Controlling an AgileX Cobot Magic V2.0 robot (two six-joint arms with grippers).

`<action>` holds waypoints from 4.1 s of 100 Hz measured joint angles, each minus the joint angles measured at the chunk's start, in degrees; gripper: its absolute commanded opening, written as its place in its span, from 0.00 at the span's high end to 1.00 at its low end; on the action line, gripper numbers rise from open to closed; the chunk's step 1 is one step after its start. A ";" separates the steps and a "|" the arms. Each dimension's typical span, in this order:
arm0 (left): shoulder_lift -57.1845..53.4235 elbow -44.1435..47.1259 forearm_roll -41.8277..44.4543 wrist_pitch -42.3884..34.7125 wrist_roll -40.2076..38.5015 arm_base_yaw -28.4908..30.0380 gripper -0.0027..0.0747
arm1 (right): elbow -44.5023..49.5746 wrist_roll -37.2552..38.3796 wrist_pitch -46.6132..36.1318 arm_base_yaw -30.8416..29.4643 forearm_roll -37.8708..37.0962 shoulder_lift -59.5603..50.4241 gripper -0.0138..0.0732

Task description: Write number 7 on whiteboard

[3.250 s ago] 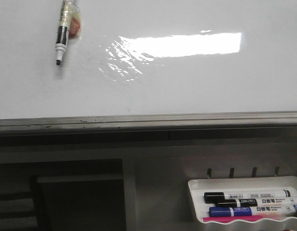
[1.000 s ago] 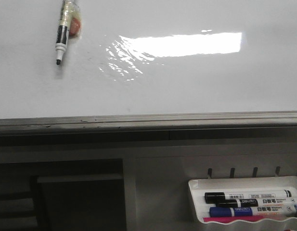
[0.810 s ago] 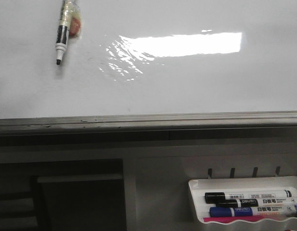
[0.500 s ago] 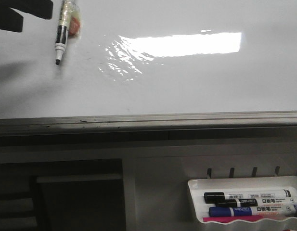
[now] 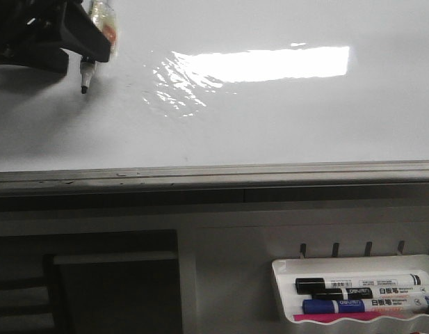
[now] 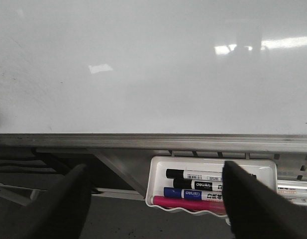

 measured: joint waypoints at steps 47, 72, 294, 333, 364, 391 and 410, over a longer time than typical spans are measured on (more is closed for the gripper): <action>2.41 -1.48 0.47 0.25 0.15 -0.35 0.99 | 0.00 0.00 -0.34 0.00 0.14 0.00 0.28; 0.61 -1.48 4.47 1.71 0.24 -0.35 0.99 | 0.00 -0.23 0.29 0.00 0.85 0.09 0.28; -6.75 -1.48 34.18 10.63 -7.38 -28.28 0.25 | -26.10 -32.31 31.71 6.61 31.28 38.20 0.91; -20.60 0.19 24.02 9.94 -7.38 -7.31 0.31 | -17.08 -38.26 15.50 6.61 33.03 26.66 0.91; -26.76 8.08 10.80 9.12 -7.38 12.30 0.31 | -12.84 -50.37 4.55 6.61 43.73 20.52 0.91; -26.81 9.83 7.40 9.12 -7.38 14.90 0.31 | -12.84 -65.98 -1.26 6.61 59.26 26.51 0.91; -26.81 9.83 6.65 9.12 -7.38 14.90 0.31 | -12.84 -74.22 -2.64 6.61 65.98 31.26 0.91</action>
